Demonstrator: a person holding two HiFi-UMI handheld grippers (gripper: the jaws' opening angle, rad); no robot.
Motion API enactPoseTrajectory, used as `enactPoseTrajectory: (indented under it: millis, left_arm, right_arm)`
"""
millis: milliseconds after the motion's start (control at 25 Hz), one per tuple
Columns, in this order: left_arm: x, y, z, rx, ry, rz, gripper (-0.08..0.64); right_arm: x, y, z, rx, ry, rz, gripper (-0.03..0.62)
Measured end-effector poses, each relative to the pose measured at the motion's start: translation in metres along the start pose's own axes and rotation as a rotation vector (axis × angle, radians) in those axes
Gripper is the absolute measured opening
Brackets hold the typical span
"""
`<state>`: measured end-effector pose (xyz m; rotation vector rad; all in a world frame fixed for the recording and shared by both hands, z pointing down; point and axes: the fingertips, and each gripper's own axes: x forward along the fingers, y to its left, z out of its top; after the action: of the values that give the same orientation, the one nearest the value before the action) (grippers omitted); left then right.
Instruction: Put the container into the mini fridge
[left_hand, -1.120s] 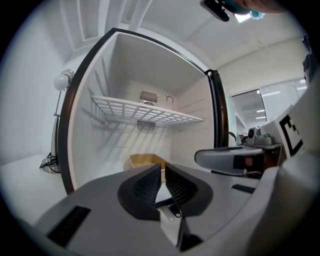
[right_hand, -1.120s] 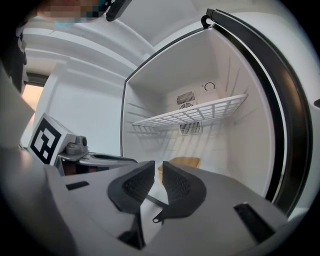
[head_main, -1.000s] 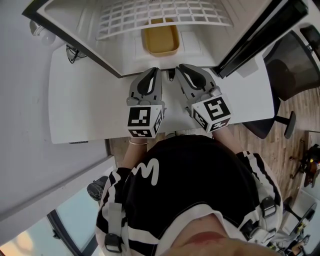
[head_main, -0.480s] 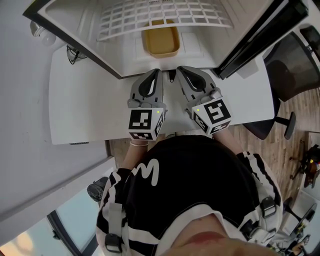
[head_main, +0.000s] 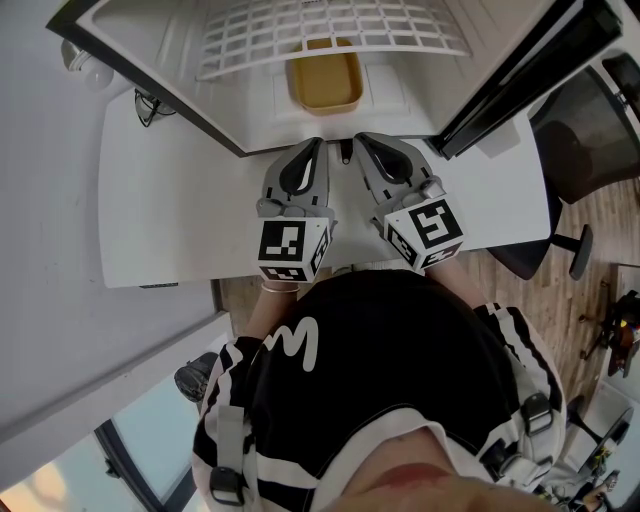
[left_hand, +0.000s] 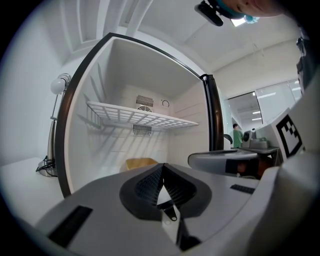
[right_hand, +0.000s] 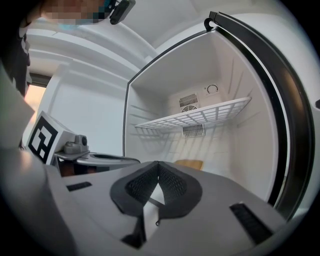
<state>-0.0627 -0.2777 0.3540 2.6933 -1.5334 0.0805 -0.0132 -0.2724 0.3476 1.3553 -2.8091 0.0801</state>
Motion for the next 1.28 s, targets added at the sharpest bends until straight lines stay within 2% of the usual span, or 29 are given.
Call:
enactPoseTrajectory:
  millis: [1280]
  left_arm:
    - [-0.0014, 0.0009, 0.0033, -0.002, -0.022, -0.006, 0.009]
  right_arm:
    - [0.004, 0.0023, 0.0, -0.019, 0.002, -0.006, 0.009]
